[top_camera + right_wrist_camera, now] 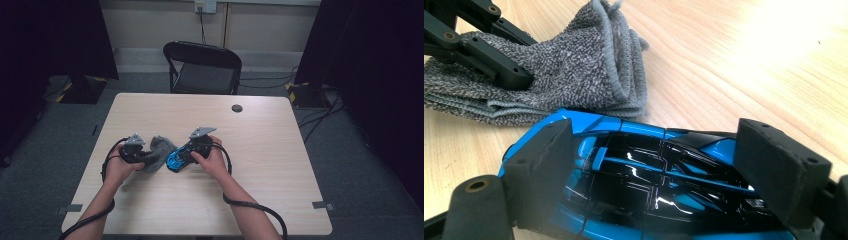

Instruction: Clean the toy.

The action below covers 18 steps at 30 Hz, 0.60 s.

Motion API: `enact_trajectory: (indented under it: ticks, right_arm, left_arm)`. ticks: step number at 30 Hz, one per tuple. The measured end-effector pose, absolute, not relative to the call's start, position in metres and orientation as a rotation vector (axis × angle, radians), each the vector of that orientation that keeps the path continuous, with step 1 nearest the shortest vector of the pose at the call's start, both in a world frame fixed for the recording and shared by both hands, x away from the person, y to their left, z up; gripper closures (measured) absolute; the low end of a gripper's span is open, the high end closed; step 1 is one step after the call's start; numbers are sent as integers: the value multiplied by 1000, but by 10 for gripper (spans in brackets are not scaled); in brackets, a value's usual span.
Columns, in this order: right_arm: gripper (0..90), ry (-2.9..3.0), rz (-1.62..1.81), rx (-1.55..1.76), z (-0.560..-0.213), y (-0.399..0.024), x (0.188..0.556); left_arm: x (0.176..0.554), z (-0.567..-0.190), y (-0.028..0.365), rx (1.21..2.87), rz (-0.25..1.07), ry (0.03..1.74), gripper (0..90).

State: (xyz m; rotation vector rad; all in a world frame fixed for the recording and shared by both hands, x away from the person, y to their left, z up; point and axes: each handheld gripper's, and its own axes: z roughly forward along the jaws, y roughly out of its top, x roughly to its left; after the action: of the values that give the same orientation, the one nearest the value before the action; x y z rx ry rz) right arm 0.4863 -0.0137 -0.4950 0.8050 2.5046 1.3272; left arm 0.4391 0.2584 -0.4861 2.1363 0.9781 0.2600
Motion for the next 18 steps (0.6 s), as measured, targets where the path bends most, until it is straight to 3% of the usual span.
enact_trajectory:
  ticks: [18]
  right_arm:
    - [166,2498,1338,803,-496,-14,486]
  left_arm:
    - [425,-482,270,2134,244,980,725]
